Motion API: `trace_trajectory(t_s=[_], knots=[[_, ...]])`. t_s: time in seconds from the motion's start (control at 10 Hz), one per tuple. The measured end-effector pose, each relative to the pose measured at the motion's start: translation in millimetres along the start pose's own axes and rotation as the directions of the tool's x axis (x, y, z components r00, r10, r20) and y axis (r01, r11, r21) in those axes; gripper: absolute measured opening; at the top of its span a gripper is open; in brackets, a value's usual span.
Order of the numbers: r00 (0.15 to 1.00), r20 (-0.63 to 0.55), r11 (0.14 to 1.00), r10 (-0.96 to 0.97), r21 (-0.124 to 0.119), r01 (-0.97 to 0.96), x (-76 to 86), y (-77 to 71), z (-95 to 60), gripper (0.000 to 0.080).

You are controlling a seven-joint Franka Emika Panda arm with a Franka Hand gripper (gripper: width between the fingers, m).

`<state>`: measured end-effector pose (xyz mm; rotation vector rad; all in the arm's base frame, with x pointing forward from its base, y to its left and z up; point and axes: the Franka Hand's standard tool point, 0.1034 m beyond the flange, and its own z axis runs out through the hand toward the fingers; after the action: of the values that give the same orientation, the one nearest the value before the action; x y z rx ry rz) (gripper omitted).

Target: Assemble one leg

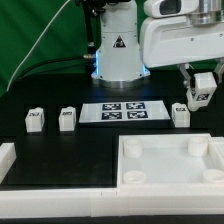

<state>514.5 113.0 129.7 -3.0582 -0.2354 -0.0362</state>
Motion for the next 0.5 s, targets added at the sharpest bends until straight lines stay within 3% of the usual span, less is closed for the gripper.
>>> trace_trajectory(t_s=[0.4, 0.5], knots=[[0.997, -0.05, 0.998, -0.056, 0.006, 0.057, 41.1, 11.7, 6.8, 0.0294], [0.996, -0.069, 0.998, -0.057, 0.002, 0.058, 39.9, 11.6, 7.0, 0.0294]])
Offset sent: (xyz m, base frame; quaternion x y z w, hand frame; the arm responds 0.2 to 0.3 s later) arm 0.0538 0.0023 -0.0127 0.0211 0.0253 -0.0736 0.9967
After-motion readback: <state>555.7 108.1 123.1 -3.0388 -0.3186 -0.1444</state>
